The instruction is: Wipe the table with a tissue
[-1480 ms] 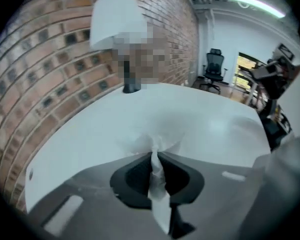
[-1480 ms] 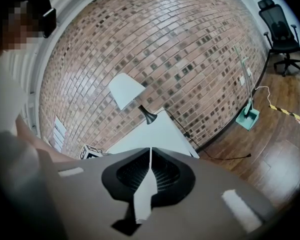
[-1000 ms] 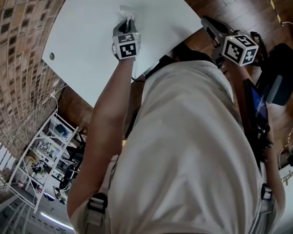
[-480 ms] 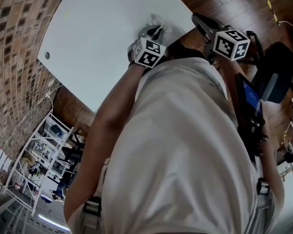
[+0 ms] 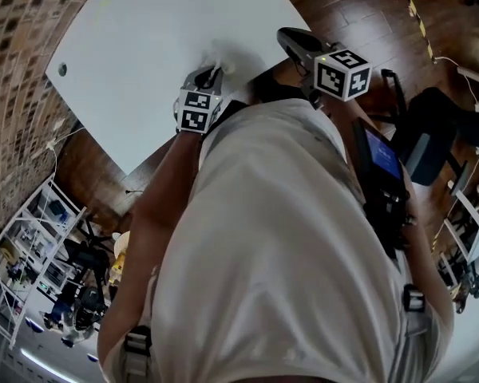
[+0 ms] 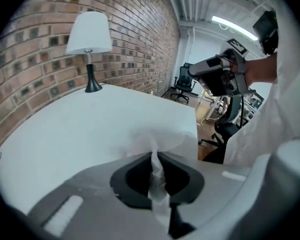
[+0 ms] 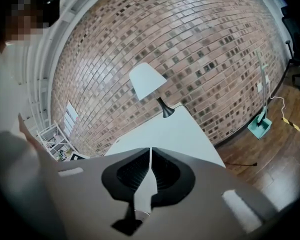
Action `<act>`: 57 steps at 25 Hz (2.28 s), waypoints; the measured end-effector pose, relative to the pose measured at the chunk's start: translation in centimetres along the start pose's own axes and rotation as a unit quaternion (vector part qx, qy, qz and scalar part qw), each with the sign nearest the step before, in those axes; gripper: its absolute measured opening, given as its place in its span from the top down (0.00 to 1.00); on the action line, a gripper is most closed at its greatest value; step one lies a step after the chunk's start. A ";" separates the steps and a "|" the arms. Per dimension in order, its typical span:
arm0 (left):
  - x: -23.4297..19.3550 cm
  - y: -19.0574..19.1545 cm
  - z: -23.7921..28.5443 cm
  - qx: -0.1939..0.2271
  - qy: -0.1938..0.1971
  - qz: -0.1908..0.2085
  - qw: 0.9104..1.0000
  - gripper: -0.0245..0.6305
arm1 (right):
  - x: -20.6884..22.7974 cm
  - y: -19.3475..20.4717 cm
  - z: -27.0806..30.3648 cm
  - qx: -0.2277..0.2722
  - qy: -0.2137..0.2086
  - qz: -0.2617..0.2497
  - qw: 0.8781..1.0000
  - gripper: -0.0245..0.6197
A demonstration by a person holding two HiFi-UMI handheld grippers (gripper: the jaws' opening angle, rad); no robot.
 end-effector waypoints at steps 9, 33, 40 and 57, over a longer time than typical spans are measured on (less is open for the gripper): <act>-1.5 5.4 -10.9 0.139 -0.080 -0.097 0.982 0.93 | -9.5 3.1 4.1 -0.044 -0.066 -0.062 0.995 0.93; 0.5 17.5 -27.0 0.327 -0.202 -0.192 0.903 0.93 | -28.3 9.5 7.0 -0.092 -0.222 -0.200 0.950 0.93; 1.3 18.6 -26.5 0.325 -0.172 -0.185 0.911 0.93 | -29.0 10.4 5.8 -0.080 -0.217 -0.203 0.951 0.93; 1.9 19.1 -26.3 0.329 -0.151 -0.179 0.915 0.93 | -27.5 11.7 4.6 -0.067 -0.183 -0.197 0.961 0.93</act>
Point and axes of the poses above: the fingertips, and each gripper's own axes: z forward along the fingers, x to its right, y out of its underside, the point moved 5 cm from there along -z, backward along the fingers, and after that the axes turned 14 degrees about y, right-handed, at the moved point
